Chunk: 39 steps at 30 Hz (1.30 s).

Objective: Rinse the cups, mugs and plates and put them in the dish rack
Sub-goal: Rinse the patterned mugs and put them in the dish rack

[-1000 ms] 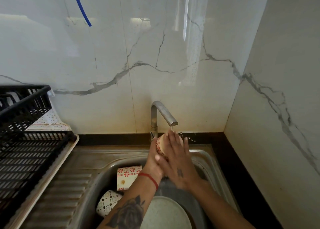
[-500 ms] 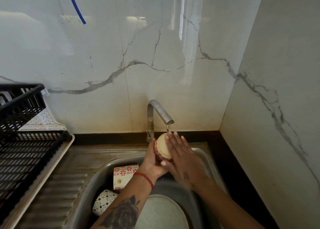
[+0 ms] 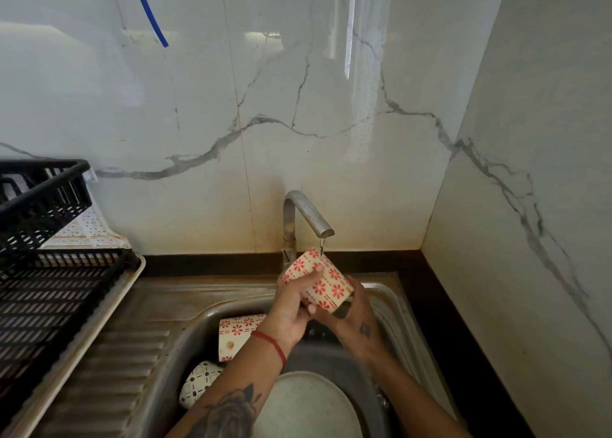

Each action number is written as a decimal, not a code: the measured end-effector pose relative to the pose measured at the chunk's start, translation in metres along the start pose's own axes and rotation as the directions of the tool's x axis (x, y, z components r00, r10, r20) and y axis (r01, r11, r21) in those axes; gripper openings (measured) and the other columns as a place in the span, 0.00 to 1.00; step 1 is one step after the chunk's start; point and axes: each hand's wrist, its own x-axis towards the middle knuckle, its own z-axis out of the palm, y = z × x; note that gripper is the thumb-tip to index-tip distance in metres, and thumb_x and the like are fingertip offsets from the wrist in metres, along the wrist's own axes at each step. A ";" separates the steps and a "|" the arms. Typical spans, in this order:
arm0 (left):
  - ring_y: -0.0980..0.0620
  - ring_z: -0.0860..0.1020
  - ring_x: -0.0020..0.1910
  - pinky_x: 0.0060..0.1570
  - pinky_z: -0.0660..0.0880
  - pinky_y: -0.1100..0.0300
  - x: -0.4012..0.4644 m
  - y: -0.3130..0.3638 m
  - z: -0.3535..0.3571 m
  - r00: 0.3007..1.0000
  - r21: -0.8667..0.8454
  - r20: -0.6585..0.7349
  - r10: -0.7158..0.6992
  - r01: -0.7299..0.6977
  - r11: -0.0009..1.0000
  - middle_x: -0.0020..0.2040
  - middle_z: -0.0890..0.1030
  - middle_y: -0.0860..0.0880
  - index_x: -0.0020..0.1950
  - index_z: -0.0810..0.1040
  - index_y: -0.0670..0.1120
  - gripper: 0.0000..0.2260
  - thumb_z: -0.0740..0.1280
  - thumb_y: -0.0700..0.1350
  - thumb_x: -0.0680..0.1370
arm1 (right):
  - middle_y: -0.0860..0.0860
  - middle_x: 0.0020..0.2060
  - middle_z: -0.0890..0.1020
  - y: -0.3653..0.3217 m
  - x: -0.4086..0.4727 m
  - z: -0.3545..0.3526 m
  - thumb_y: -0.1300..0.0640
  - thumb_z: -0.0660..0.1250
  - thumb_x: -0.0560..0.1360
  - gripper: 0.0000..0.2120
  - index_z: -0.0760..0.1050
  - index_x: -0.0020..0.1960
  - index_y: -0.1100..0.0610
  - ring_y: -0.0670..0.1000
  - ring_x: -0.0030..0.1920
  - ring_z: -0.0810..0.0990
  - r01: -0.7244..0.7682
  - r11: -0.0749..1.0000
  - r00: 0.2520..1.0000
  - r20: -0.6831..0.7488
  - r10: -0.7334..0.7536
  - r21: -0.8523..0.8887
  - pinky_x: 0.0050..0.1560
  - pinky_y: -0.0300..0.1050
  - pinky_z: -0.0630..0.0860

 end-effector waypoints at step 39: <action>0.29 0.78 0.54 0.53 0.76 0.37 0.009 -0.047 -0.023 0.895 -0.291 0.269 -0.357 0.429 0.855 0.55 0.79 0.29 0.63 0.74 0.39 0.29 0.64 0.59 0.72 | 0.47 0.63 0.73 -0.048 -0.001 -0.078 0.39 0.75 0.59 0.41 0.67 0.69 0.47 0.51 0.62 0.74 0.005 0.996 0.954 0.297 0.021 -0.088 0.56 0.46 0.78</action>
